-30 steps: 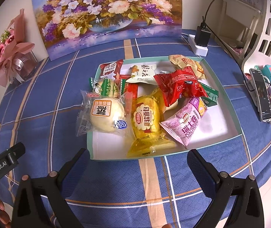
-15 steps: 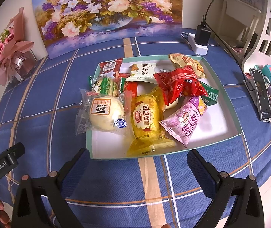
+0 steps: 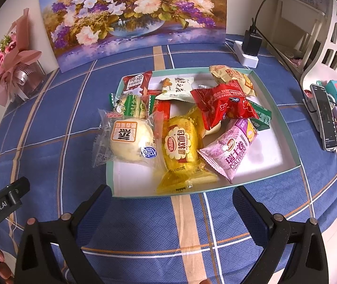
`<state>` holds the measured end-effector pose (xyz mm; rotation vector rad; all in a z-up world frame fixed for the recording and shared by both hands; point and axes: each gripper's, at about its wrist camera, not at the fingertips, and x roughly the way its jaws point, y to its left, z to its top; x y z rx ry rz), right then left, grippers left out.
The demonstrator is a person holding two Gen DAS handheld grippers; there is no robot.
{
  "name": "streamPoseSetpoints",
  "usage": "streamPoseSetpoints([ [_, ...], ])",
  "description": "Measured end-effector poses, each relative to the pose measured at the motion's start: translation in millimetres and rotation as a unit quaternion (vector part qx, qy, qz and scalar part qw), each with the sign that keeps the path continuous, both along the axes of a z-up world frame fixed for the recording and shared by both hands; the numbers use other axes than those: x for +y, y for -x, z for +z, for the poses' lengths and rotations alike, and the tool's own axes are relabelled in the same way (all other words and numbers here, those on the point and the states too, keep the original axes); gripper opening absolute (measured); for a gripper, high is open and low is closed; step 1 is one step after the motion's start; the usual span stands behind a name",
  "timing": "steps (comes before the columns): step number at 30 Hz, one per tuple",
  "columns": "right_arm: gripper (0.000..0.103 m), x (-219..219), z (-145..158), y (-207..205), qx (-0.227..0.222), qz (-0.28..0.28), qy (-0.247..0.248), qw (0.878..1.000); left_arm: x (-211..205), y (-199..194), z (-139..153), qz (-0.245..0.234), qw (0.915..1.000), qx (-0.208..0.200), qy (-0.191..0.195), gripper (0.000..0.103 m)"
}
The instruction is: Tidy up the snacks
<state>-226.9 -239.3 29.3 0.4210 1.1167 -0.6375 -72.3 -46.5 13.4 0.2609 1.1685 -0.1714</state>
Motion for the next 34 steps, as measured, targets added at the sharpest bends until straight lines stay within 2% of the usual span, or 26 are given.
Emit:
streamPoseSetpoints([
  [34, 0.103, -1.3, -1.1, 2.5, 0.004, -0.001, -0.001, 1.000, 0.5, 0.7, 2.1, -0.005, 1.0000, -0.006, -0.001, 0.102],
])
